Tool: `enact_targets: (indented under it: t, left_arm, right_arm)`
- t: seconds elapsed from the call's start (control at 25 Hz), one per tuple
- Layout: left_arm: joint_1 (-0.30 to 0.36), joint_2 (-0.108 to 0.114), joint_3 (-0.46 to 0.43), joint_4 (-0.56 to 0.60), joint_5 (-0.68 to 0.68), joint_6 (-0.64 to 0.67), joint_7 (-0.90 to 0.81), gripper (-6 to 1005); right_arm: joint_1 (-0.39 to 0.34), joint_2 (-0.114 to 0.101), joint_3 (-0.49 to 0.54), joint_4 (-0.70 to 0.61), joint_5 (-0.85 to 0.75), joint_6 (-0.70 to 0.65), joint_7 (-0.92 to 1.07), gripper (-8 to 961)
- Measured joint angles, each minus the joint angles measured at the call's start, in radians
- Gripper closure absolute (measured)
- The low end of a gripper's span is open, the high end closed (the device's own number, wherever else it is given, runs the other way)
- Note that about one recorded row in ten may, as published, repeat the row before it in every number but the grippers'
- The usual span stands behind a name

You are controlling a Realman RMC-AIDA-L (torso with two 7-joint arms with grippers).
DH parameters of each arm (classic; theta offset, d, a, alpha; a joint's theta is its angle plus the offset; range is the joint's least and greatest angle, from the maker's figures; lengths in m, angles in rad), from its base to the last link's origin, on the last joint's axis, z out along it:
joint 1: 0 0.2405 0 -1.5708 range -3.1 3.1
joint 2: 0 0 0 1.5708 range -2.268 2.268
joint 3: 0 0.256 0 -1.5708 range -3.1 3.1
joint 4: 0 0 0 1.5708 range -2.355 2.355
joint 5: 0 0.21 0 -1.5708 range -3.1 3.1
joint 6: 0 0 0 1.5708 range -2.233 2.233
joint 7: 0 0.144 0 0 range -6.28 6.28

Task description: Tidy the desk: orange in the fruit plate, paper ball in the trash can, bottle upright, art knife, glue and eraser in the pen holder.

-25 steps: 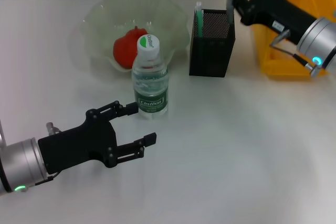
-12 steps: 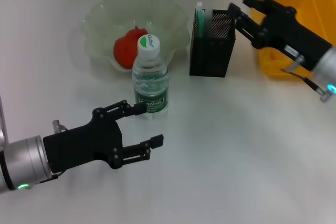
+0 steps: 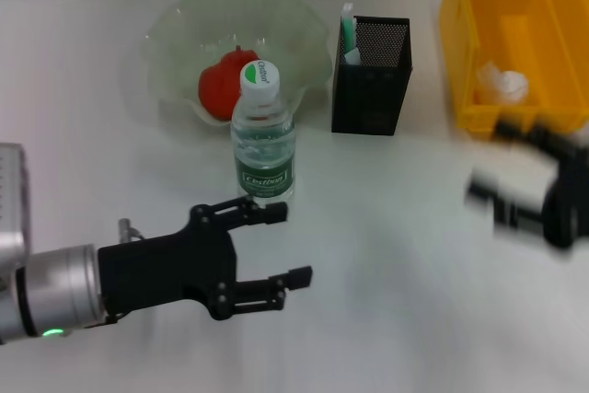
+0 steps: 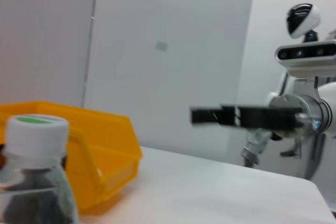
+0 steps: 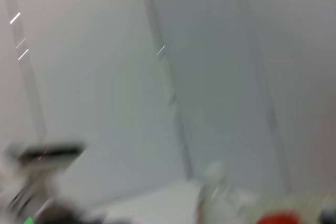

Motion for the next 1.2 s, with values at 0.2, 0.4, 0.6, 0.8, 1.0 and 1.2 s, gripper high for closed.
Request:
enact_targets:
  t: [0.2, 0.4, 0.6, 0.8, 1.0, 1.2]
  left_arm:
    - [-0.041, -0.004, 0.001, -0.013, 0.045, -0.007, -0.024, 214]
    - [-0.051, -0.004, 0.001, -0.015, 0.052, -0.007, -0.036, 214]
    - [-0.051, -0.004, 0.000, -0.015, 0.052, -0.007, -0.037, 214]
    - [-0.050, -0.004, 0.000, -0.015, 0.053, -0.009, -0.037, 214]
    - [-0.050, -0.004, -0.001, -0.015, 0.052, -0.011, -0.038, 214]
    - [-0.050, -0.004, -0.001, -0.015, 0.052, -0.012, -0.038, 214]
  right_arm:
    - [0.022, 0.021, 0.123, -0.001, -0.366, -0.040, -0.020, 142]
    - [0.018, 0.041, 0.157, 0.004, -0.392, -0.032, -0.060, 114]
    - [0.025, 0.043, 0.173, 0.028, -0.388, -0.032, -0.070, 113]
    - [0.031, 0.043, 0.179, 0.033, -0.388, -0.033, -0.071, 113]
    - [0.035, 0.043, 0.198, 0.035, -0.392, -0.033, -0.071, 113]
    - [0.037, 0.043, 0.198, 0.037, -0.391, -0.033, -0.071, 113]
